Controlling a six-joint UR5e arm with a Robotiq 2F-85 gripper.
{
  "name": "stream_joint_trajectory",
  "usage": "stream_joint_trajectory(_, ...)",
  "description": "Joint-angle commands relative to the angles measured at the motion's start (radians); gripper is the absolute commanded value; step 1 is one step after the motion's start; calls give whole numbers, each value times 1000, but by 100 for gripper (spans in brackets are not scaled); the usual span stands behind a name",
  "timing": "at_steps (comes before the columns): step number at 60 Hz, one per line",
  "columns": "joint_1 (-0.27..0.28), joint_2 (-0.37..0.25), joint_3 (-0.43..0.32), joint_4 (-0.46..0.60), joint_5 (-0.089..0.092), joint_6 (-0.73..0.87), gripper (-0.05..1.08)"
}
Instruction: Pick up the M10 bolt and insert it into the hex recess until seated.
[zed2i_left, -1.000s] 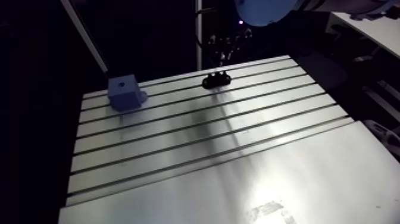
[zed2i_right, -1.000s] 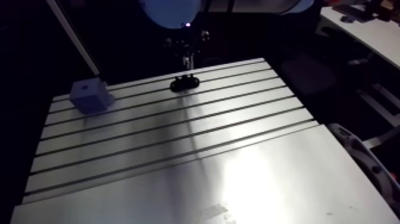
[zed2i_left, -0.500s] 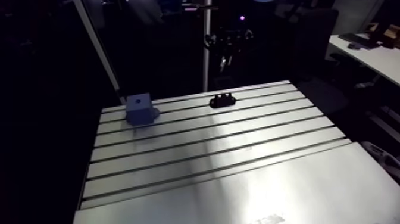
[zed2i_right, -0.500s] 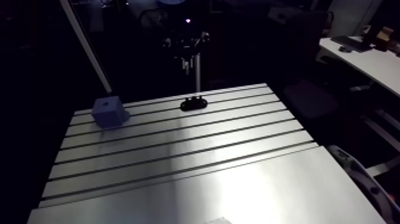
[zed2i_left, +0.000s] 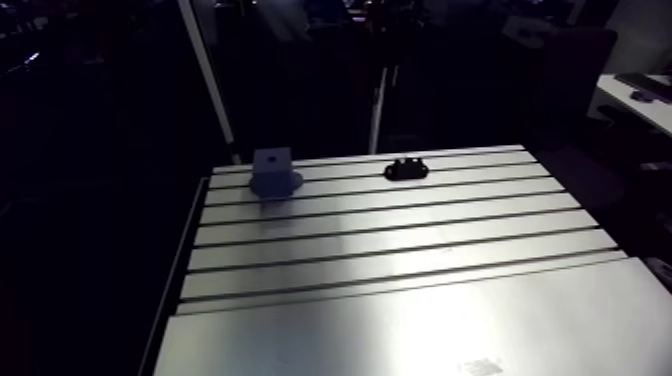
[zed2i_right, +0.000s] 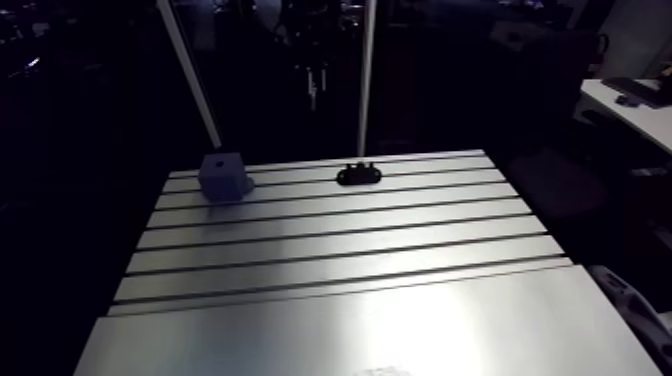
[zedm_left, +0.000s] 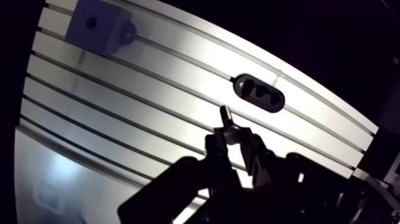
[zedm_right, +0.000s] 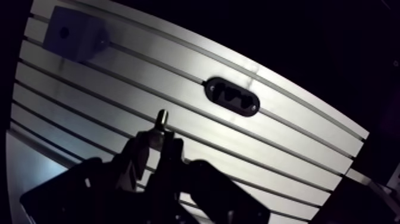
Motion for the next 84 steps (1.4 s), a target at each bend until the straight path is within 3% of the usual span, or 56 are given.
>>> stream_joint_trajectory(1,77,49,-113,133,-29,-10,103)
stream_joint_trajectory(4,111,73,-144,174,-50,3,103)
stream_joint_trajectory(10,134,86,-163,186,-61,30,103)
stream_joint_trajectory(33,214,93,-164,150,-60,121,104)
stream_joint_trajectory(39,243,127,-165,114,-61,135,105)
stream_joint_trajectory(84,284,197,-180,62,-52,228,106)
